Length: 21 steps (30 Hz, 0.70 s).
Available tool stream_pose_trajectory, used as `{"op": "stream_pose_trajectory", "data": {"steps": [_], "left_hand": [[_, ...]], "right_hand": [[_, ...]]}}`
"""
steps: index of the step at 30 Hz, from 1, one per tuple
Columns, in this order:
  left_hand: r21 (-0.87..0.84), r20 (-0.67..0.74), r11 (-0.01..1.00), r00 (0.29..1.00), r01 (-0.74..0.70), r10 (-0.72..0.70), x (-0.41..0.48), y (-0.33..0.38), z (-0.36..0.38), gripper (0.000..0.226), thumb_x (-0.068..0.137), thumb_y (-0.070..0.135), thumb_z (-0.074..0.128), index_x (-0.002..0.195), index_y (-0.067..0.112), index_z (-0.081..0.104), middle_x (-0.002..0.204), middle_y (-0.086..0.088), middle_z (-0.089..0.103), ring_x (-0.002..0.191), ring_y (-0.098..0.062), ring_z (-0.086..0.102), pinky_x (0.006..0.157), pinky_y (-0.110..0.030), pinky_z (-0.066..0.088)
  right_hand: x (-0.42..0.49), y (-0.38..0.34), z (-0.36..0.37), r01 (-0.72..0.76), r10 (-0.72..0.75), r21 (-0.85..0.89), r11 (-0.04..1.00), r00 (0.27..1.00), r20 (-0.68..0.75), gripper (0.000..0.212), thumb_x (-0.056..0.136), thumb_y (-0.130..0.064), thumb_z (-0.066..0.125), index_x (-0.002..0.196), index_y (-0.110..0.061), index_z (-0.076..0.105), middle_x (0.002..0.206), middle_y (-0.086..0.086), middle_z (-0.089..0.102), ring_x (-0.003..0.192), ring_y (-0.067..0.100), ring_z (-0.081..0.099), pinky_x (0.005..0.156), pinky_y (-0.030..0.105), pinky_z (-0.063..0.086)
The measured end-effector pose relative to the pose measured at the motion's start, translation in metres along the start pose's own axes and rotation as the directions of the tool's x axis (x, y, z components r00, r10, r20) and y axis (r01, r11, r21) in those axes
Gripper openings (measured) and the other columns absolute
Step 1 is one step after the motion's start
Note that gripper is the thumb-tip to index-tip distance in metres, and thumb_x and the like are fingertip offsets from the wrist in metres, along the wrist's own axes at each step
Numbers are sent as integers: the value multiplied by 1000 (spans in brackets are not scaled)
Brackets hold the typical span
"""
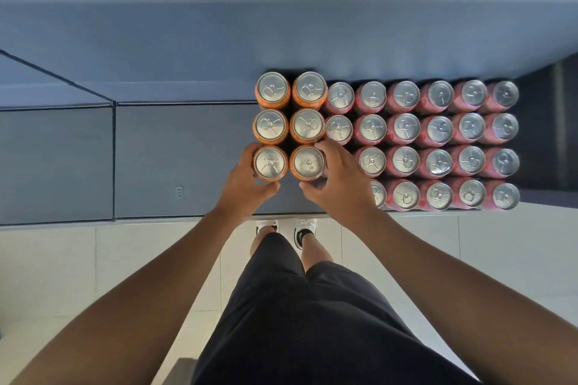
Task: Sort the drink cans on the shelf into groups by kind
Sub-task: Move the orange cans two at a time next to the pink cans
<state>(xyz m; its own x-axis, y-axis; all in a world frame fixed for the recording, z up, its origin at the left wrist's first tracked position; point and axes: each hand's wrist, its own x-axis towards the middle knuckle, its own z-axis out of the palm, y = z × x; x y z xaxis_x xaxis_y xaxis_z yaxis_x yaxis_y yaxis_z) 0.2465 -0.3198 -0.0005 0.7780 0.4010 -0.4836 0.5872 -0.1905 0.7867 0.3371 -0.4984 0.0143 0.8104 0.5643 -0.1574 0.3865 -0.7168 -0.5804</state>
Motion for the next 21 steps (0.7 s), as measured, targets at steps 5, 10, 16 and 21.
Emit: {"op": "stream_pose_trajectory", "data": {"steps": [5,10,16,21], "left_hand": [[152,34,985,996,-83,79,-15,14,-22,66,78,20,82,130,38,45,128,16,57,118,-5,53,96,-26,42],[407,10,880,965,-244,262,-37,38,-39,63,81,32,76,134,38,42,139,16,48,128,-13,46,104,-39,41],[675,-50,661,872,-329,486,-67,56,-62,66,83,31,76,136,28,38,144,-4,49,131,-25,38,114,-55,30],[791,-125,572,857,-218,500,-98,57,-88,62,86,37,71,138,25,40,147,-4,46,134,-33,42,113,-58,32]], "right_hand": [[2,-8,-28,145,-142,-59,988,989,48,64,76,-38,76,133,-20,51,138,-3,54,128,24,50,102,40,44],[12,-23,-55,357,-348,-159,920,934,82,54,83,-45,59,131,-20,58,137,-4,59,134,27,46,105,44,42],[28,-42,-81,575,-552,-215,789,818,158,55,89,-53,47,132,-21,59,142,-4,55,134,27,46,103,43,42],[33,-78,-85,660,-634,-216,719,751,184,52,91,-54,47,128,-21,62,146,-4,52,135,25,46,103,42,42]]}}
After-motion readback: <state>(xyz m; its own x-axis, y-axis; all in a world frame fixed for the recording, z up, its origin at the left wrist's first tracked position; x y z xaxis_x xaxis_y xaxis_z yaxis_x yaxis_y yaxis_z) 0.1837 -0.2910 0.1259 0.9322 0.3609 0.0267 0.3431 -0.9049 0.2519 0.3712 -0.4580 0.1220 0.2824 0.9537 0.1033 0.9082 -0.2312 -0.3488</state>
